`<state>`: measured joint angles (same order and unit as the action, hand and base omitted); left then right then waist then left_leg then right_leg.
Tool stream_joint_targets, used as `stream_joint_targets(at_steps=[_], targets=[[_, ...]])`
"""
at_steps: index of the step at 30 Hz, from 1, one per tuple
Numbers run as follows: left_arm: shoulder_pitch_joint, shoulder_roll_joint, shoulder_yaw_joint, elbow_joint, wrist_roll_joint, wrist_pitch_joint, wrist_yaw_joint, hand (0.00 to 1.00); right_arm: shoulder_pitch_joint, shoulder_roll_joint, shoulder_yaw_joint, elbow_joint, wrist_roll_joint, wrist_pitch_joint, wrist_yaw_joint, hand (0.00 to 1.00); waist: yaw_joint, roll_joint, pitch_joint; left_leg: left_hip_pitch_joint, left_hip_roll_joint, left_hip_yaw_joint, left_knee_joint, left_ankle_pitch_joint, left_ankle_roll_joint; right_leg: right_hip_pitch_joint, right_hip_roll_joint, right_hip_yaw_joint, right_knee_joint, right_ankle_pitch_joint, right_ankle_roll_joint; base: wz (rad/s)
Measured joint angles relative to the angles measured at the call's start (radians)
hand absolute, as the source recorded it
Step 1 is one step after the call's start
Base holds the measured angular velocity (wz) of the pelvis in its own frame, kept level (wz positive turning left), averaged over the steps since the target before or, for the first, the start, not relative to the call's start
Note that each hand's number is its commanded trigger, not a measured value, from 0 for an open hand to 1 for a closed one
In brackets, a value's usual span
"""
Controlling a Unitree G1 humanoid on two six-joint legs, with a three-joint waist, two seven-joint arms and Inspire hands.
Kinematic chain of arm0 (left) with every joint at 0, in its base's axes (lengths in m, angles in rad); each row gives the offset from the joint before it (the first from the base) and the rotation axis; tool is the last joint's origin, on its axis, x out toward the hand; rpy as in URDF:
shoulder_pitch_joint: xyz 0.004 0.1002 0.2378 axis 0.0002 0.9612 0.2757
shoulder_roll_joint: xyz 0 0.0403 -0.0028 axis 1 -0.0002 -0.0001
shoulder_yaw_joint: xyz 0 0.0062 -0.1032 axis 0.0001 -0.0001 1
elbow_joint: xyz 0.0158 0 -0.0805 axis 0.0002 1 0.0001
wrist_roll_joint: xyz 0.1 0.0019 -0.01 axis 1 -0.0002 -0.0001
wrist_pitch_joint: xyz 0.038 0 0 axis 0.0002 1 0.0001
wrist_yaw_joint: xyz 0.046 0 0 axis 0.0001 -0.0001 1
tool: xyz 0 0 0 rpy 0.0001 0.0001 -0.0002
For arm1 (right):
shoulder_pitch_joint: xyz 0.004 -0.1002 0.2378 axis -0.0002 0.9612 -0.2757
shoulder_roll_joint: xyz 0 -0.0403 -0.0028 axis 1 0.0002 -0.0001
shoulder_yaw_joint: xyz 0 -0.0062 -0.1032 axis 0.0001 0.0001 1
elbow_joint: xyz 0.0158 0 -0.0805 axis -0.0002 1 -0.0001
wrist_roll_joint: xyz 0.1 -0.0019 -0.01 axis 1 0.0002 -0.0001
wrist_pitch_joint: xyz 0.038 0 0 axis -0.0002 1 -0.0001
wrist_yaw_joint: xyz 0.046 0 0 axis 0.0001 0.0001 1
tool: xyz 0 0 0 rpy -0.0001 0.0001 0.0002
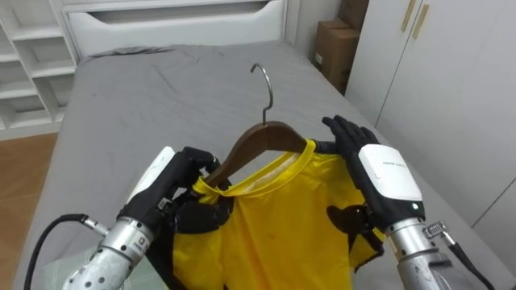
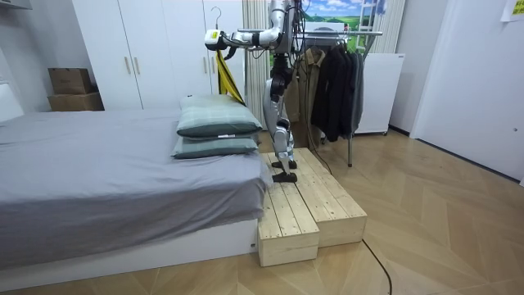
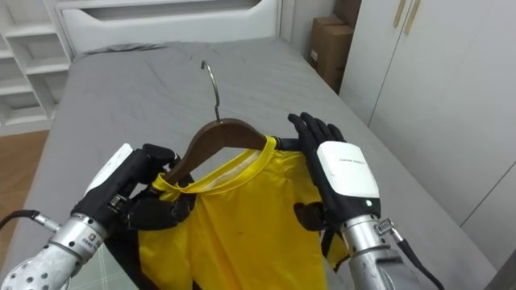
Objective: Hang clothes
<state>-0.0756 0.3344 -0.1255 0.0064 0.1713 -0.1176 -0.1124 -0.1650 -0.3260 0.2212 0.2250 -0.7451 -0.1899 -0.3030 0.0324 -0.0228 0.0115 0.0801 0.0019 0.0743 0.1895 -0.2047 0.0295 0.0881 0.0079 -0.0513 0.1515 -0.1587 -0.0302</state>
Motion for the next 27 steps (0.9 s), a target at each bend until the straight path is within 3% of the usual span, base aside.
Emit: stream_joint_targets(at_steps=[10,18,27], targets=[[-0.001,0.000,-0.015,-0.027,0.000,0.000,0.000,1.00,0.000,0.000,-0.002,0.001,-0.014,0.006,-0.064,0.00,-0.004,0.001,-0.0008,-0.008,0.000,-0.001,0.009,0.000,0.000,-0.002,-0.001,-0.003,0.002,0.000,0.000,0.00],[-0.001,-0.011,-0.019,-0.028,-0.001,-0.001,0.000,1.00,-0.003,0.000,-0.011,0.000,-0.046,-0.037,-0.165,0.00,-0.004,0.009,-0.0038,-0.008,0.000,-0.001,0.013,0.000,0.000,-0.002,-0.001,-0.005,0.003,0.000,0.000,0.00],[-0.001,-0.015,-0.043,-0.044,-0.004,0.000,0.000,1.00,-0.029,-0.003,-0.017,0.003,-0.044,-0.038,-0.276,0.00,-0.004,0.013,-0.0069,-0.014,-0.001,-0.006,0.015,0.000,0.000,-0.005,-0.003,-0.010,0.003,0.000,0.000,0.00]])
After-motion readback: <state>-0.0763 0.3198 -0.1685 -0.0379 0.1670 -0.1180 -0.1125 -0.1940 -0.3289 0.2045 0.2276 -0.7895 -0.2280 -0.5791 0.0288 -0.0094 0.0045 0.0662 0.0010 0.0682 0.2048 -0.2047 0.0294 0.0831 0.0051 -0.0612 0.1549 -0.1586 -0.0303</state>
